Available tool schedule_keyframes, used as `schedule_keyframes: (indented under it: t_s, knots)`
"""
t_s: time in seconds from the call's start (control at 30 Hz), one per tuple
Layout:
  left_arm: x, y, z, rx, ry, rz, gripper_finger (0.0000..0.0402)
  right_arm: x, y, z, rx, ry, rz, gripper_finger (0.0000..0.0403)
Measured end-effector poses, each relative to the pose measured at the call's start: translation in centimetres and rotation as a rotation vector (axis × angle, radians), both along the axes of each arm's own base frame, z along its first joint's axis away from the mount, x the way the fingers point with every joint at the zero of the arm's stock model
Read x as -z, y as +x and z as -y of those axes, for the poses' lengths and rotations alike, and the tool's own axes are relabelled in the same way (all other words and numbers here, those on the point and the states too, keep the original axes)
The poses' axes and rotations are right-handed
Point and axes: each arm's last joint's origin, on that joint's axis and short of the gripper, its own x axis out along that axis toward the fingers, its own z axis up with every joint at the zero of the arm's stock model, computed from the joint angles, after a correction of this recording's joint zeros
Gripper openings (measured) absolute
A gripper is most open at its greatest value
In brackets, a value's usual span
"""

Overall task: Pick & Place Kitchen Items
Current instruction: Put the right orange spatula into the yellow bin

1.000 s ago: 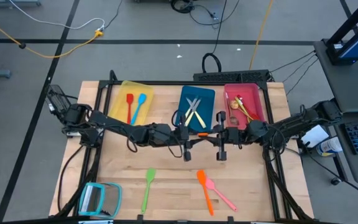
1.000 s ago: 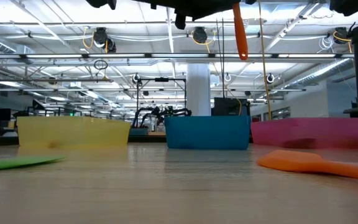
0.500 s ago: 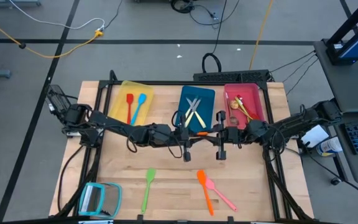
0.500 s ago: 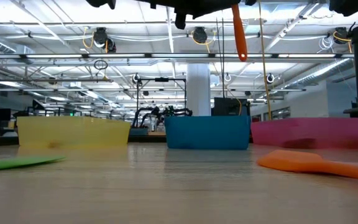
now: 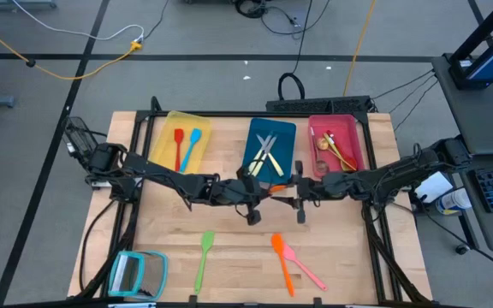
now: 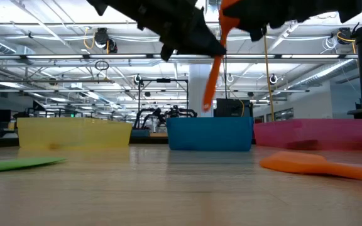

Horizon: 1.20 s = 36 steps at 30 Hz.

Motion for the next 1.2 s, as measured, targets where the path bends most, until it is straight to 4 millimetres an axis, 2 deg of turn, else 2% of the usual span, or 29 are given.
schedule_keyframes:
  t_s: [0.27, 0.5, 0.8, 0.93, 1.2]
  knots:
    - [0.8, -0.6, 0.9, -0.02, -0.036, -0.083, 0.001, 1.6, -0.4, 0.2, 0.056, 0.052, -0.166, 0.0143]
    - [1.1, -0.8, 1.1, -0.065, -0.086, -0.102, 0.0021, 2.3, -0.7, 0.2, 0.066, 0.058, -0.237, 0.014]
    - [1.8, -2.0, 0.5, -0.244, -0.125, -0.201, 0.0011, 2.8, -0.9, 0.3, 0.083, 0.092, -0.293, 0.0138]
    - [1.3, -3.1, -0.1, -0.341, -0.113, -0.247, 0.002, 3.0, -1.0, 0.3, 0.086, 0.089, -0.314, 0.0137]
    - [-1.3, -6.9, -2.5, -0.508, -0.097, -0.351, 0.0011, 3.2, -1.1, 0.3, 0.089, 0.081, -0.34, 0.0136]
